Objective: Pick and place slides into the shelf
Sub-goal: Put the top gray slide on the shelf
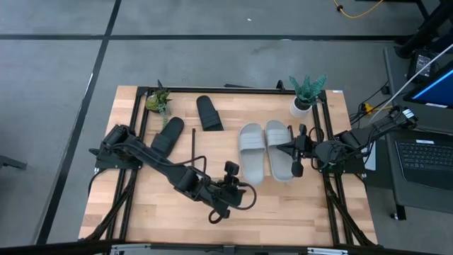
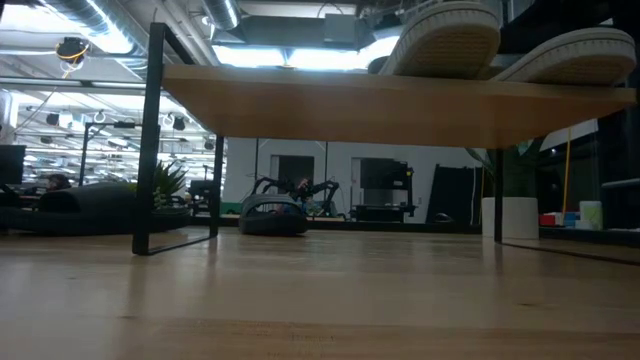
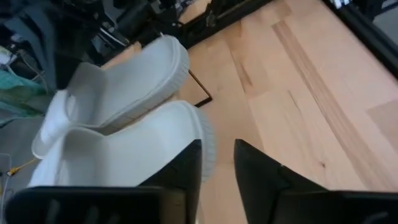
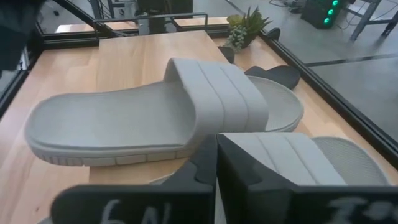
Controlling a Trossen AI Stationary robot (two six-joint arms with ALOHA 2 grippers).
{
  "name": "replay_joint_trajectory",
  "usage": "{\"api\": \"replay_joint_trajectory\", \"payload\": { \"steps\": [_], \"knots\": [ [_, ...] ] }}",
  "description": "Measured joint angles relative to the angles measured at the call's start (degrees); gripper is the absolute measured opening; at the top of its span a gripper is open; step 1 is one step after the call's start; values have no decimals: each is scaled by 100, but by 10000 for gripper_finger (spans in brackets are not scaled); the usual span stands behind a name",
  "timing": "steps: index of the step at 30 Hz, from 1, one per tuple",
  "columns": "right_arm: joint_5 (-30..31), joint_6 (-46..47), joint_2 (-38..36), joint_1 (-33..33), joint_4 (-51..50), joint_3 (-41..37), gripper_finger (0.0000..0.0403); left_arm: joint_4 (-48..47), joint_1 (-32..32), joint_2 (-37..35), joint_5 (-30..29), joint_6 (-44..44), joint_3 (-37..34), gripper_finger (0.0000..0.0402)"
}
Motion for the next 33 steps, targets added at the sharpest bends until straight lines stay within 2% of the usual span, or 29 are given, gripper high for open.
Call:
{"api": "replay_joint_trajectory", "payload": {
  "steps": [7, 11, 17, 25, 33],
  "knots": [
    [-15, 2, 0, 0, 3, 0, 11, 152, 70, 187, -51, 3, -4, 167],
    [-15, -4, 0, 0, 4, 2, 4, 231, 50, 290, -123, 314, -4, 192],
    [-16, -21, 2, 0, 0, 2, 20, 286, 59, 517, -190, 575, 2, 198],
    [-15, -22, 2, 0, -4, 2, 5, 309, 68, 575, -894, 772, 2, 198],
    [-13, -22, 16, 0, -3, 2, 21, 415, 33, 575, -981, 905, 0, 198]
  ]
}}
